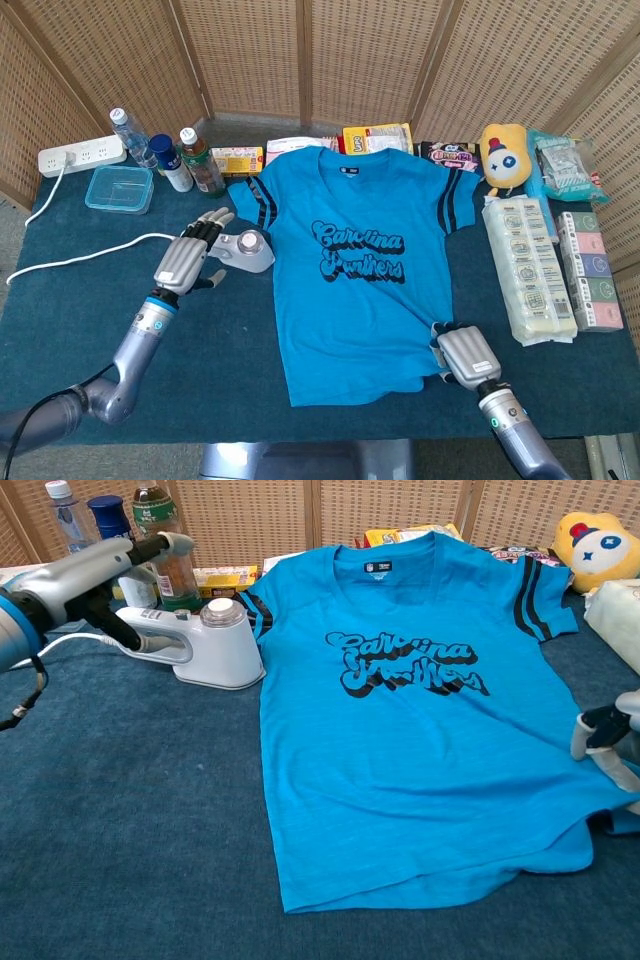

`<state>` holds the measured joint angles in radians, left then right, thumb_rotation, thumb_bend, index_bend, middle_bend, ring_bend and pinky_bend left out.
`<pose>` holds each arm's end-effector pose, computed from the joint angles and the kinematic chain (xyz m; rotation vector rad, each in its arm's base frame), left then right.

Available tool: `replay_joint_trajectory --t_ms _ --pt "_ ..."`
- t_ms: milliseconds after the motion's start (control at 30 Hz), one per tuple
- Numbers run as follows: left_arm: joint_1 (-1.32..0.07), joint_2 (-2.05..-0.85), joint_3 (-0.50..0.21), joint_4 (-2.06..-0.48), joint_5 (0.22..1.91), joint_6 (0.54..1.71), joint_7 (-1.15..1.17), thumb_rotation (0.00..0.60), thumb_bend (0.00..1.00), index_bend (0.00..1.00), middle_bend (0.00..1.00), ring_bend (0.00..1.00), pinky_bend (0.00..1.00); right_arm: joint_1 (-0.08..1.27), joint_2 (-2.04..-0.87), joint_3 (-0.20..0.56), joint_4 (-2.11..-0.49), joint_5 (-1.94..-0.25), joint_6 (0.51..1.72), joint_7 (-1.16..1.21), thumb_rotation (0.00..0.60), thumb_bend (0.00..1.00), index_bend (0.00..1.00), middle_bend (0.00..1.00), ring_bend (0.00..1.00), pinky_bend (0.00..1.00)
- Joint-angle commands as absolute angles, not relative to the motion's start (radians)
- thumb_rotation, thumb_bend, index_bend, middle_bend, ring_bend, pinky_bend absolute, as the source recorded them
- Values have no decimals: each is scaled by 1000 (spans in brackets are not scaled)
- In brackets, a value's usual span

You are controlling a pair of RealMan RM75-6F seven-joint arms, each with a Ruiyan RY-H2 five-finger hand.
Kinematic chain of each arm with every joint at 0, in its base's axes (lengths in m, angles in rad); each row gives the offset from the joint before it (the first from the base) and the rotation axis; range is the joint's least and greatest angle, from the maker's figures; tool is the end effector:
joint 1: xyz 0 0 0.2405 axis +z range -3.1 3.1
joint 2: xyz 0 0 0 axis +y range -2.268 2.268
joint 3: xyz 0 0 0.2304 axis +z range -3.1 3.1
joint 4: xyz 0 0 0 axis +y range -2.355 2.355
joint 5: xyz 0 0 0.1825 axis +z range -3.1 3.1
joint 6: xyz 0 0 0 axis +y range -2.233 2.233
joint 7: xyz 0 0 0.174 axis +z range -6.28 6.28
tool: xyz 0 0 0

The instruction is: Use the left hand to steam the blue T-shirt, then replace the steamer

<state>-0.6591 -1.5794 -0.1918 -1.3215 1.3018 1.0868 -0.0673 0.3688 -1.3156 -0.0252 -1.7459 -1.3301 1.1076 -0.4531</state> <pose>-0.1455 0.3563 0.0252 -1.6615 -1.0839 -1.2146 -0.2107 -0.2363 0.0386 1.8778 -0.9578 0.6818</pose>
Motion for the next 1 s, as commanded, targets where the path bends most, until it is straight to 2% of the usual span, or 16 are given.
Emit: replay_joint_trajectory --t_ms 33,433,567,700,900,1000 --pt "-607 -1476 -171 -1478 1297 1121 -13 600 281 0 0 0 120 358 -1308 -28 -1753 -1342 1126 -437 597 508 186 296 305 373" --pt "-479 -1285 -92 -1738 1298 1222 92 600 282 0 0 0 120 326 -1290 -24 -1738 -1436 1210 -325 562 507 168 272 285 339" --pt "-437 -1245 -76 -1773 1302 1260 76 600 282 0 0 0 120 320 -1275 -27 -1738 -1436 1208 -303 518 496 113 229 243 289" --pt "-396 -1214 -67 -1785 1294 1285 47 600 281 0 0 0 120 319 -1279 -36 -1722 -1430 1189 -309 465 396 32 150 170 204" --pt "-372 -1200 -69 -1785 1296 1295 23 600 281 0 0 0 120 327 -1302 -34 -1711 -1403 1162 -373 464 265 1 112 120 148" --pt "-366 -1199 -71 -1782 1302 1297 17 600 281 0 0 0 121 327 -1302 -33 -1713 -1397 1161 -399 465 234 0 109 114 142"
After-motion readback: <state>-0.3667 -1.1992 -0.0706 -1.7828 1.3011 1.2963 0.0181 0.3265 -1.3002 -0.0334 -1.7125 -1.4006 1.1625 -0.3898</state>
